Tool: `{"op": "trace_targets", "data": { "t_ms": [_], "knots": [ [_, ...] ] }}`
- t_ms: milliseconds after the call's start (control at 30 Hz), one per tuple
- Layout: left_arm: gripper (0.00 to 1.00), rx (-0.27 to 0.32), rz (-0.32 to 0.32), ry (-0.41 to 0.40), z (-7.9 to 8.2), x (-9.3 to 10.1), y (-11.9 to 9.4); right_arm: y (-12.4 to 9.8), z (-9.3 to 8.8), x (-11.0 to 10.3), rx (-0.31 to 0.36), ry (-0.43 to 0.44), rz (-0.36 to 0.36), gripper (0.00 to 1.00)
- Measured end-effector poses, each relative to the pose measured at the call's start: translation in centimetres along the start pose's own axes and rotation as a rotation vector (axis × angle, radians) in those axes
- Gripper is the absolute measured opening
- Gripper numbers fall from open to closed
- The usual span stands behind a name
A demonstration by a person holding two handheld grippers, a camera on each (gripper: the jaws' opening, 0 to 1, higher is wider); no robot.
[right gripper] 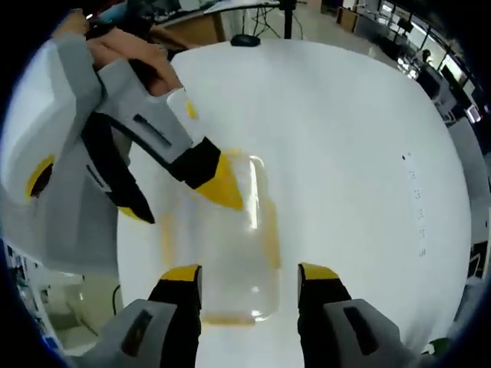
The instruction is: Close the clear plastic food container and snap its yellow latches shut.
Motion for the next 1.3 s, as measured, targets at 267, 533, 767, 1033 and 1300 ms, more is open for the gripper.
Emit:
{"op": "trace_targets", "data": {
  "t_ms": [267,533,767,1033,1300],
  "knots": [
    [0.73,-0.026,-0.018,0.000,-0.7,-0.2,0.1,0.0,-0.5,-0.8,0.004,0.004,-0.019,0.57],
    [0.81,-0.029,-0.027,0.021,-0.9,-0.5,-0.1,0.0,-0.8,-1.8,0.010,0.004,-0.035,0.61],
    [0.85,-0.035,-0.027,0.026,-1.1,-1.0,-0.1,0.3,-1.6,-2.6,0.011,0.003,-0.042,0.66],
    [0.90,-0.039,-0.027,0.025,-1.5,-1.3,-0.1,0.3,-2.4,-3.3,0.018,0.008,-0.062,0.71],
    [0.96,-0.041,-0.030,0.037,-1.9,-1.4,0.0,0.6,-2.5,-3.7,0.031,0.004,-0.095,0.80]
  ]
}}
Point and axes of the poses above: the point that each gripper's makers call its tool centre point, and the gripper's own axes: y roughly forward along the fingers, x roughly to its right, z roughly out of its top, the point moved 4 cm from there along -y, roughly backward along the fingers, and after that the axes turned 10 degrees about z, right-handed, at the moved point
